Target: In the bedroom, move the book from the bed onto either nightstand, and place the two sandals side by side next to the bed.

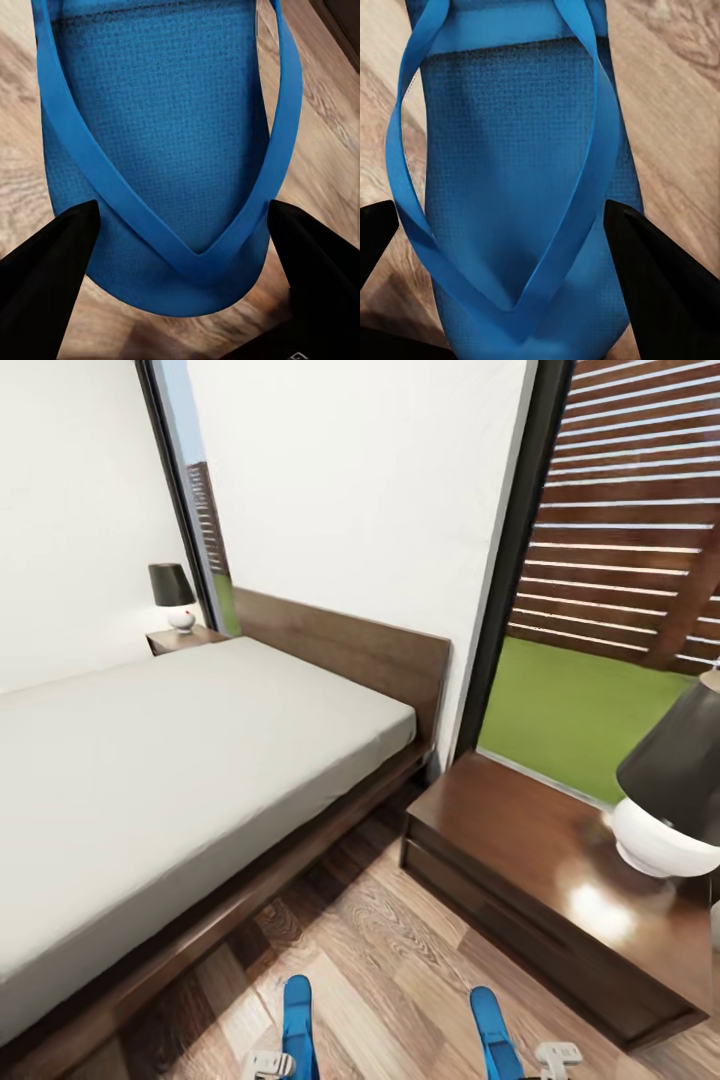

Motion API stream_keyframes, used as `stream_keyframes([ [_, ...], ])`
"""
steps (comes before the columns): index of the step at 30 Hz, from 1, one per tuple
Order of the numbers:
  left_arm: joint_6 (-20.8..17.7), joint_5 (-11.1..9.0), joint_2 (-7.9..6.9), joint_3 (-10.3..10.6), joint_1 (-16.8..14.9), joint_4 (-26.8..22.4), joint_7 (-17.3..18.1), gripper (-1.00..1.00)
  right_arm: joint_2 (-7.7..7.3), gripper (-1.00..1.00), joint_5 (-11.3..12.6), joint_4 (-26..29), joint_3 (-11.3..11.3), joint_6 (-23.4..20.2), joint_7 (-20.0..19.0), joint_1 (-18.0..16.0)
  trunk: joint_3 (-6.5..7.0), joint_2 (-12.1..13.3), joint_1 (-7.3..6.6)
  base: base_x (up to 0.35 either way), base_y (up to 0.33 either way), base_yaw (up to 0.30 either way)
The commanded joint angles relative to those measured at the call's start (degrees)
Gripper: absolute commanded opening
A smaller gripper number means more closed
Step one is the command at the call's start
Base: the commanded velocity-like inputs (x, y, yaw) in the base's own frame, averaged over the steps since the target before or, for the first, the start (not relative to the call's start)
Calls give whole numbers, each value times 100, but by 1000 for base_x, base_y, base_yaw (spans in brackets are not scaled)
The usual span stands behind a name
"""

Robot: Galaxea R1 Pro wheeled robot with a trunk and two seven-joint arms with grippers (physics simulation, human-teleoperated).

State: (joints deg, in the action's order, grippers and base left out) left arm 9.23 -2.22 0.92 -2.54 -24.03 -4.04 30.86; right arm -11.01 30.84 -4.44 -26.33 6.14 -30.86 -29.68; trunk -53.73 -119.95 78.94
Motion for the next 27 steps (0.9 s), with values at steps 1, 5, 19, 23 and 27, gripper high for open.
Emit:
stream_keyframes([
  [1,0,-24,6,-27,-5,9,26,-100,2,-100,45,-22,-48,37,-34,-5,-7,-2,-1,0,0,276],
  [5,0,-24,13,-28,-5,9,26,-100,4,-100,45,-22,-48,37,-34,-4,-18,-2,-1,0,0,276],
  [19,0,-24,13,-32,-5,9,22,-100,17,-100,45,-22,-48,37,-28,-3,-55,-2,-1,0,0,276],
  [23,0,-24,13,-32,-5,9,25,-100,19,-100,45,-22,-48,37,-26,-3,-65,-2,-1,0,0,276],
  [27,0,-24,13,-33,-5,9,20,-100,19,-100,45,-22,-48,37,-27,-5,-76,-2,-1,0,0,275],
])
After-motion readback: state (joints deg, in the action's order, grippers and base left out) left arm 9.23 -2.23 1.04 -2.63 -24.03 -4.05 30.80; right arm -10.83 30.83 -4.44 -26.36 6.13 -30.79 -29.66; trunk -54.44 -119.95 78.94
